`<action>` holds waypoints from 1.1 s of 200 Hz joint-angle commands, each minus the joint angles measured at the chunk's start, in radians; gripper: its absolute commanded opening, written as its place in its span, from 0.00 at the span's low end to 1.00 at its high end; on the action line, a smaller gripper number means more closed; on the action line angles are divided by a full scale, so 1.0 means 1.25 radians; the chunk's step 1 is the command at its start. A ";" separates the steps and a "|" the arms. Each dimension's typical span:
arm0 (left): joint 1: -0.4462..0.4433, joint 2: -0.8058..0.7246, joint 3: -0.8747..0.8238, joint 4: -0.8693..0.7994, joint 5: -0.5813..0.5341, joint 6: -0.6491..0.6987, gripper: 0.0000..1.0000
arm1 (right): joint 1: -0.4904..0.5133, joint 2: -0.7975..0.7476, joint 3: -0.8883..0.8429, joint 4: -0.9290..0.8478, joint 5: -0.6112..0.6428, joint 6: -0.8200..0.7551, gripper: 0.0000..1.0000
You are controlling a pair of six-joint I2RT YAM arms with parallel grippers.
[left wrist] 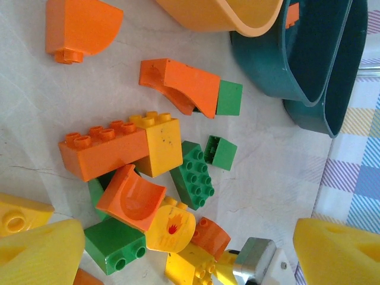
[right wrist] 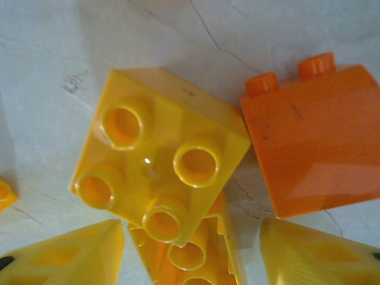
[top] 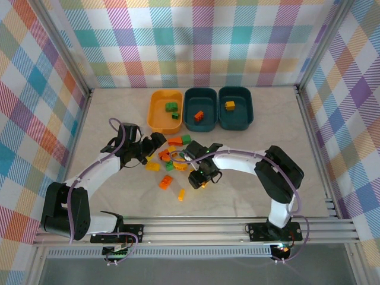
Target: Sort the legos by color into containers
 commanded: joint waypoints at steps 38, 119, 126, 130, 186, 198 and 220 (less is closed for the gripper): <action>0.001 0.024 0.038 -0.014 0.017 0.011 0.91 | 0.017 -0.067 -0.045 -0.021 0.070 -0.006 0.35; -0.150 0.034 0.162 -0.199 -0.172 0.098 0.89 | -0.184 -0.215 0.044 0.018 0.206 0.014 0.32; -0.166 0.048 0.178 -0.212 -0.179 0.098 0.89 | -0.237 -0.201 0.069 0.051 0.196 0.035 0.32; -0.175 0.055 0.186 -0.218 -0.181 0.098 0.89 | -0.267 -0.191 0.083 0.068 0.182 0.048 0.31; -0.217 0.088 0.154 -0.223 -0.110 0.060 0.88 | -0.504 0.147 0.452 0.011 0.056 0.104 0.31; -0.215 0.066 0.144 -0.239 -0.117 0.065 0.88 | -0.531 0.213 0.525 -0.018 0.037 0.114 0.31; -0.209 0.034 0.142 -0.281 -0.132 0.085 0.89 | -0.556 0.302 0.626 -0.054 0.014 0.113 0.34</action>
